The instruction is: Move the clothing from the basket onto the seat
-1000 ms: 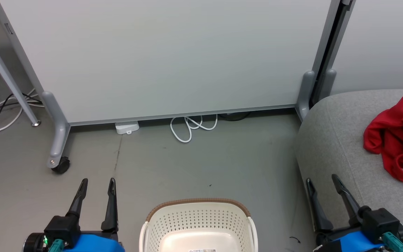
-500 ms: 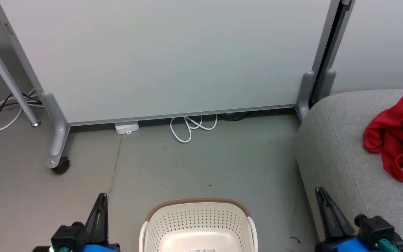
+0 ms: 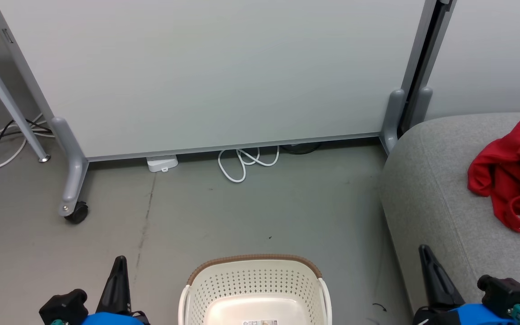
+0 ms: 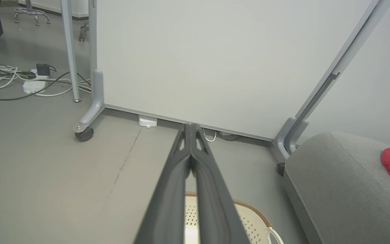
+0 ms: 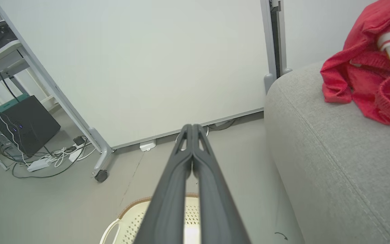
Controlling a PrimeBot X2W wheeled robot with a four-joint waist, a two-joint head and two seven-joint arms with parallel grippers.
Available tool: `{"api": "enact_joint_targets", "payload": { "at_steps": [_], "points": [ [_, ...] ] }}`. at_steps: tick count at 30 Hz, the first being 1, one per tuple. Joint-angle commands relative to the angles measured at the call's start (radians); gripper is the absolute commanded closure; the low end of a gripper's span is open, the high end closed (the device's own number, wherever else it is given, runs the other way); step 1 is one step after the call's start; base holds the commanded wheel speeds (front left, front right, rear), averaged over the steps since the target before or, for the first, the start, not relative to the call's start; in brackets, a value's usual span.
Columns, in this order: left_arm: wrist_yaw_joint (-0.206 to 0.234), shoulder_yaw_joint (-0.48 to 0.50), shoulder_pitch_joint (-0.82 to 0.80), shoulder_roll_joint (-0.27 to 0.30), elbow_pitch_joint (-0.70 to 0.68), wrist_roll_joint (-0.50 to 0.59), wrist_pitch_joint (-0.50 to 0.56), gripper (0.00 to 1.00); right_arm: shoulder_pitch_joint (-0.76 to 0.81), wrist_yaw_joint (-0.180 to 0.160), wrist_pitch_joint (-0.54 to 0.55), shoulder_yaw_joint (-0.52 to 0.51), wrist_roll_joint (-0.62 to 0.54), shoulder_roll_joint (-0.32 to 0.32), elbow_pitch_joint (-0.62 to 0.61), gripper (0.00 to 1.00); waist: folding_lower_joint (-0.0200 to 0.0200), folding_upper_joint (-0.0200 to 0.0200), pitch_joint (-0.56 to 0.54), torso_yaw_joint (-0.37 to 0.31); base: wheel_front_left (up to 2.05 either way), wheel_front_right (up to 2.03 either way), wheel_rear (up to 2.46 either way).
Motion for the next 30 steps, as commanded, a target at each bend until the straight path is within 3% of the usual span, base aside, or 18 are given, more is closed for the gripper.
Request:
{"api": "enact_joint_targets", "payload": {
  "at_steps": [1, 30],
  "points": [
    [-0.006, 0.011, -0.038, 0.003, -0.022, -0.057, 0.011, 1.0, -0.03, 0.0, 0.013, -0.009, 0.061, -0.001, -0.016, 1.0, -0.0001, 0.0, 0.001, -0.001, 0.0, 0.0, 0.0],
    [-0.019, 0.067, -0.08, -0.014, -0.05, -0.479, 0.118, 1.0, -0.075, 0.0, 0.123, -0.052, 0.498, 0.0, -0.017, 1.0, -0.0001, 0.0, 0.013, -0.01, 0.0, 0.0, 0.0]
  ]
}}
